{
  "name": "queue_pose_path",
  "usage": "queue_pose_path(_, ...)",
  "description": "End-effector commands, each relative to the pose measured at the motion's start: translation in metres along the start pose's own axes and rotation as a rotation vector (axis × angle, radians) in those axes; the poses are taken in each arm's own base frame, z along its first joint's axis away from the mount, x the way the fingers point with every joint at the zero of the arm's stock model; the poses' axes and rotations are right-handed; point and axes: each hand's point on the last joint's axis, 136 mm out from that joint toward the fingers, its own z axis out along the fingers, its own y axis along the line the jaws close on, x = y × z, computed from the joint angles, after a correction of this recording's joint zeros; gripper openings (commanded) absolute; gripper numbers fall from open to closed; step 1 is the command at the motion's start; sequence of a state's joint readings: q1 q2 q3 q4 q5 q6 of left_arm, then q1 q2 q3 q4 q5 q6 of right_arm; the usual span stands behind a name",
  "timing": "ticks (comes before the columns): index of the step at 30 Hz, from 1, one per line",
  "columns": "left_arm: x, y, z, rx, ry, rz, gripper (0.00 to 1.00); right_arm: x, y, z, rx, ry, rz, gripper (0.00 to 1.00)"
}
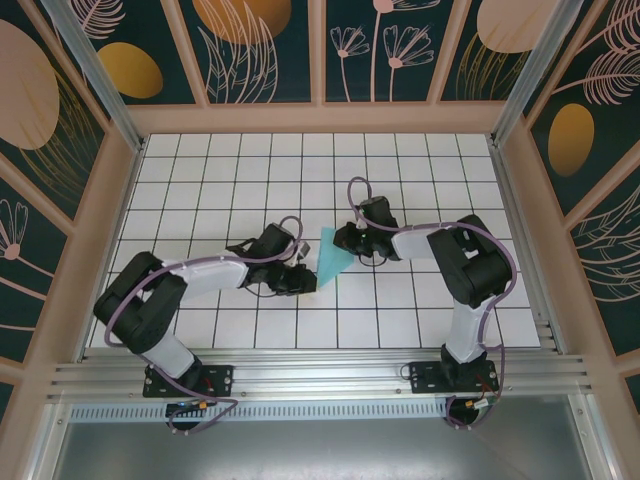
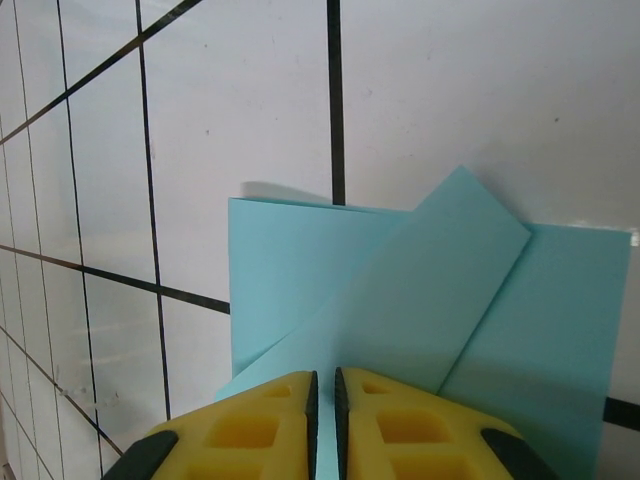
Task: Fold a paper plane with a square sheet of paper (pick it up from the middle)
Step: Fourth fold the wing at the center of the table.
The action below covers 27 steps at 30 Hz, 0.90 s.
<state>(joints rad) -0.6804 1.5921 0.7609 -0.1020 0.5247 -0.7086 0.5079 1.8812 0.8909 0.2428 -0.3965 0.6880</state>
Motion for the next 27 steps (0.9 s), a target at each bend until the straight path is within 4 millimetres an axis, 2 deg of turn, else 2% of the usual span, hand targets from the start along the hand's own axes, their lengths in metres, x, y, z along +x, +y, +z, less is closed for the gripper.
queue_pose_path(1, -0.027, 0.004, -0.019, -0.062, -0.142, -0.041, 0.24, 0.016, -0.029, 0.001, 0.137, 0.051, 0.011, 0.19)
queue_pose_path(7, -0.067, 0.000, -0.042, -0.101, -0.334, -0.065, 0.24, -0.012, 0.024, -0.026, 0.049, -0.018, -0.075, 0.24)
queue_pose_path(11, -0.082, -0.011, -0.051, -0.079, -0.404, -0.050, 0.26, -0.017, 0.040, -0.049, 0.042, -0.081, -0.097, 0.29)
queue_pose_path(15, -0.092, -0.018, -0.058, -0.057, -0.456, -0.029, 0.29, -0.016, 0.038, -0.080, 0.057, -0.173, -0.070, 0.36)
queue_pose_path(16, -0.095, -0.021, -0.058, -0.047, -0.465, -0.018, 0.30, -0.007, 0.038, -0.084, 0.059, -0.184, -0.070, 0.40)
queue_pose_path(18, -0.098, -0.022, -0.055, -0.036, -0.472, -0.005, 0.32, 0.001, 0.029, -0.093, 0.073, -0.212, -0.045, 0.41)
queue_pose_path(23, -0.109, -0.023, -0.047, -0.037, -0.483, 0.009, 0.35, 0.023, 0.015, -0.096, 0.064, -0.174, 0.002, 0.48)
queue_pose_path(27, -0.117, -0.016, -0.028, -0.082, -0.434, 0.011, 0.35, 0.030, 0.012, -0.092, 0.043, -0.165, 0.049, 0.48)
